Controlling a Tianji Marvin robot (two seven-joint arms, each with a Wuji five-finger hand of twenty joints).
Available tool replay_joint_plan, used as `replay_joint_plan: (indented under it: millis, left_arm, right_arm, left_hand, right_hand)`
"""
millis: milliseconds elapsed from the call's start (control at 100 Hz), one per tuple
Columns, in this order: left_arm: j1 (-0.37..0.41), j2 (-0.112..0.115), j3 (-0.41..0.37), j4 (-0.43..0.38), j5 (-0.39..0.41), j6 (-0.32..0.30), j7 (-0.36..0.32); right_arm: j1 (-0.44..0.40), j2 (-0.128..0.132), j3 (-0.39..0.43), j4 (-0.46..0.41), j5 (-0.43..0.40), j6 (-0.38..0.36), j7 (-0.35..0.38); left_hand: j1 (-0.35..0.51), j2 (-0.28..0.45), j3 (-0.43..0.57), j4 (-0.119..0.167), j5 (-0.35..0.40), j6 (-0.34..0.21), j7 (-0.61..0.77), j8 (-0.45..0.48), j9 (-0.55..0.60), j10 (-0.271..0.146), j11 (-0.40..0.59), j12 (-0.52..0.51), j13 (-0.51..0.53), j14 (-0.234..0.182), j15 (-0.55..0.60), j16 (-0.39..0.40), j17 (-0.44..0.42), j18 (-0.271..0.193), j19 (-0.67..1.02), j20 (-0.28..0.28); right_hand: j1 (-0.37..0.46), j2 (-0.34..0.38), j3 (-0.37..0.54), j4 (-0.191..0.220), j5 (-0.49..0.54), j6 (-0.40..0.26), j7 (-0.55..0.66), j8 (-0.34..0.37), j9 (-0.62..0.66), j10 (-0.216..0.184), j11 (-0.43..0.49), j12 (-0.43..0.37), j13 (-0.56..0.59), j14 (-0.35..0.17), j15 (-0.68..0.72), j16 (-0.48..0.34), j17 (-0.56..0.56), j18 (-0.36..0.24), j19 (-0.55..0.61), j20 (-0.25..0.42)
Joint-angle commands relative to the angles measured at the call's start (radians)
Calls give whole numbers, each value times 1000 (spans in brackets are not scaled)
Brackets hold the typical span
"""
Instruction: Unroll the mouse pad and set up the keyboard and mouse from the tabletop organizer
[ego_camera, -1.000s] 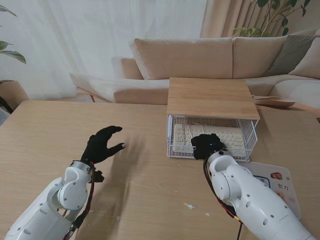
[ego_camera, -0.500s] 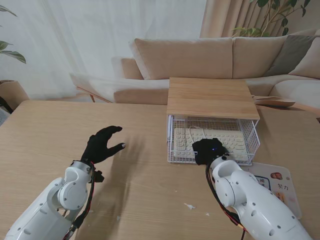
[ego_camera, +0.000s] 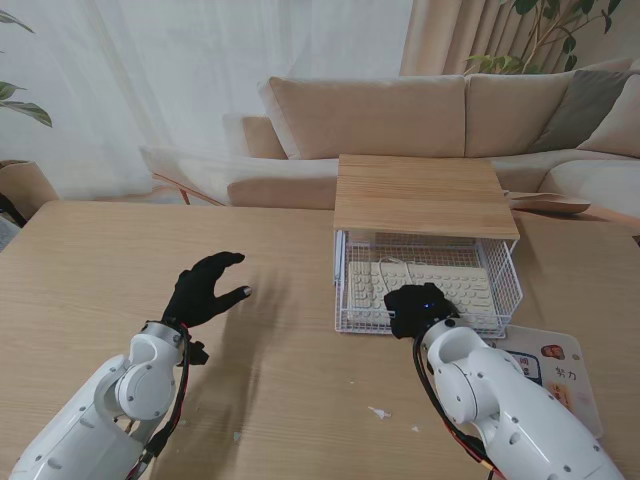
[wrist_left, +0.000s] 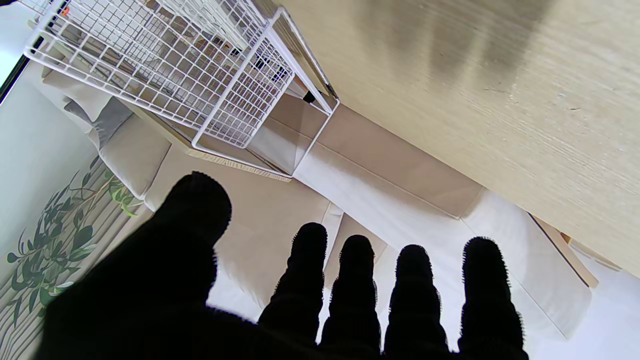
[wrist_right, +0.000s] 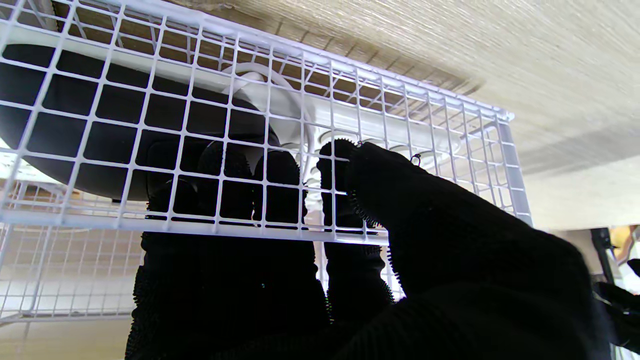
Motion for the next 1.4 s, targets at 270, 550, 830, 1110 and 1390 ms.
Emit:
replay_joint_plan:
  millis: [270, 550, 830, 1110, 1390]
  left_arm:
    - [4, -4, 1, -7, 0, 3, -11]
    - [4, -4, 1, -8, 0, 2, -11]
    - [5, -4, -1, -9, -2, 3, -12]
    - [5, -4, -2, -9, -3, 3, -12]
    - [6, -4, -2, -10, -1, 5, -12]
  right_arm:
    - [-59, -3, 18, -42, -23, -36, 26]
    - [-58, -4, 5, -46, -4, -41, 25]
    - [-52, -5, -13, -57, 18, -39, 38]
    - [-66, -4, -11, -61, 7, -35, 40]
    - [-88, -2, 15, -72, -11, -47, 38]
  left_hand:
    - [16, 30, -19, 45, 14, 3, -13, -9, -23, 15, -8, -6, -40, -13, -17, 13, -9, 7, -31, -14]
    - [15, 31, -19, 45, 13, 3, -13, -9, -23, 16, -8, -6, -41, -12, -17, 14, -9, 7, -31, -14]
    - [16, 31, -19, 45, 14, 3, -13, -9, -22, 14, -8, -6, -40, -13, -17, 14, -9, 8, -31, -14]
    - [16, 31, -20, 45, 14, 3, -14, -9, -23, 15, -9, -6, -41, -12, -18, 13, -9, 8, -32, -14]
    - [16, 31, -20, 45, 14, 3, -14, -9, -23, 16, -8, -6, -41, -11, -17, 14, -9, 8, -32, -14]
  right_hand:
    - [34, 22, 41, -34, 21, -39, 40, 32, 23, 21, 54, 29, 91, 8, 126, 51, -12, -20, -21, 16]
    - [34, 21, 40, -35, 21, -35, 39, 35, 27, 23, 54, 31, 97, 9, 125, 51, -9, -21, -21, 18]
    - [34, 18, 40, -36, 25, -32, 37, 35, 36, 27, 49, 32, 109, 12, 123, 50, 0, -15, -21, 20]
    - [34, 20, 40, -37, 25, -34, 37, 35, 32, 26, 49, 36, 104, 11, 124, 52, 0, -16, -23, 21]
    - [35, 23, 37, -36, 21, -34, 36, 38, 27, 24, 51, 39, 98, 9, 128, 55, -6, -19, -25, 23]
